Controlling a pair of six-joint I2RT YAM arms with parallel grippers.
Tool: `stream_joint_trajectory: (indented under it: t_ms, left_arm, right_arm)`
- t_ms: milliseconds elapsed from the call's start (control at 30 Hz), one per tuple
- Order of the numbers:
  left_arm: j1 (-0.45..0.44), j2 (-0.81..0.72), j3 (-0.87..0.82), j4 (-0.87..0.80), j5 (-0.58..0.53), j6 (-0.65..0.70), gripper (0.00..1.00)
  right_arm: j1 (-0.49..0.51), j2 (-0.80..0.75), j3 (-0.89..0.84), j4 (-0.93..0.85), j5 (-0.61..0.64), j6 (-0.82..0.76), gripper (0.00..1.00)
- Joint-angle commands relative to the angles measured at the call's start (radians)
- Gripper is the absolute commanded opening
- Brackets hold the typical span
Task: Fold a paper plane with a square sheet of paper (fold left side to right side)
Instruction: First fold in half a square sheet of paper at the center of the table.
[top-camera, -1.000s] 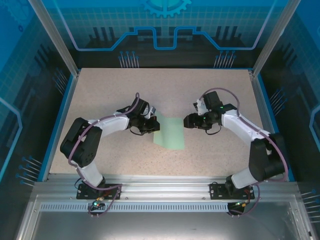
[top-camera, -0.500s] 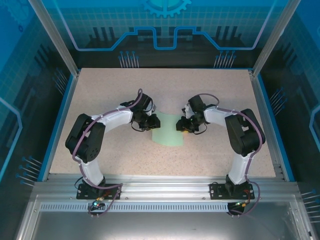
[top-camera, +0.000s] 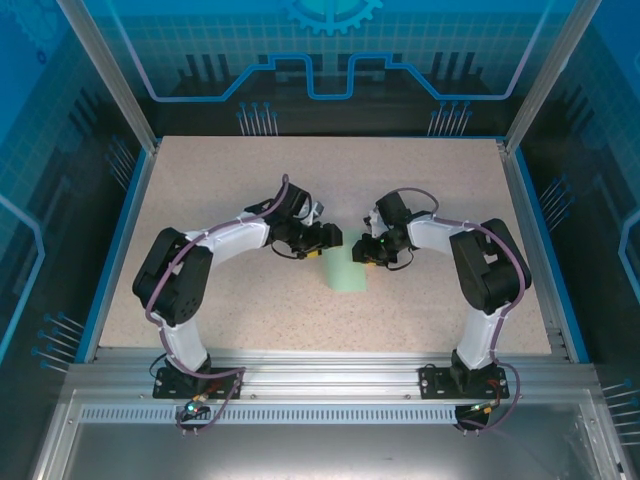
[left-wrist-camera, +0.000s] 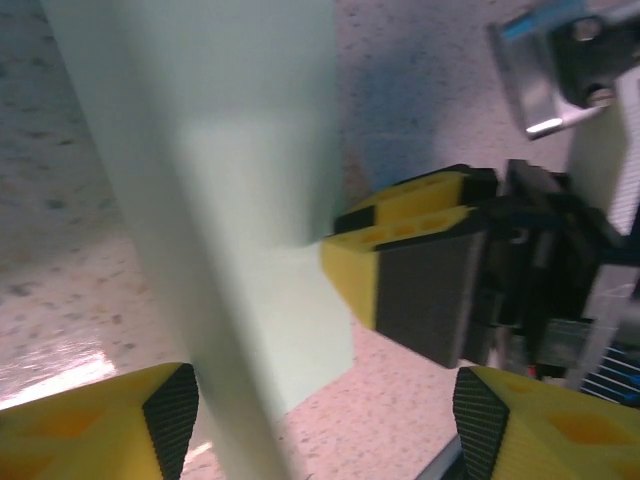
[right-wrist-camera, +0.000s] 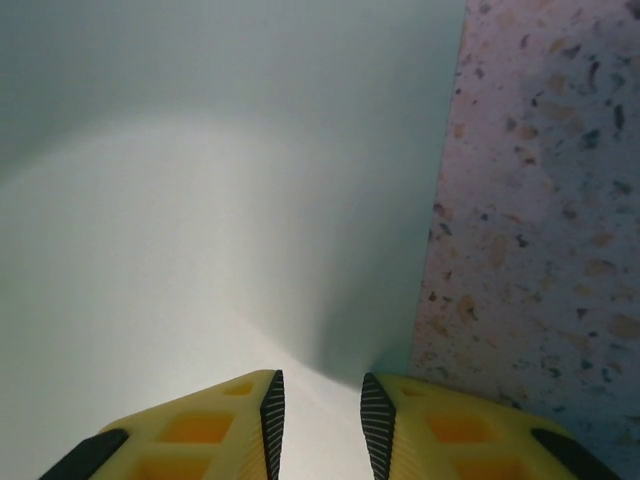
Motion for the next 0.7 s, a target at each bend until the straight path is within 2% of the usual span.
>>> stream_joint_trajectory:
  t_ms: [0, 167, 400, 667]
  left_arm:
    - [-0.012, 0.011, 0.016, 0.076, 0.076, -0.045, 0.74]
    - [-0.023, 0.047, 0.038, 0.076, 0.081, -0.045, 0.76]
    - [-0.03, 0.089, 0.056, 0.091, 0.089, -0.057, 0.75]
    - [-0.039, 0.108, 0.077, 0.076, 0.094, -0.049, 0.73]
  right_arm:
    - [0.007, 0.045, -0.039, -0.004, 0.031, 0.011, 0.32]
    - [-0.003, 0.026, -0.056, 0.029, 0.002, 0.017, 0.32]
    - [-0.049, -0.055, -0.069, 0.077, -0.115, 0.016, 0.34]
    - [-0.117, -0.155, -0.092, 0.126, -0.224, 0.077, 0.49]
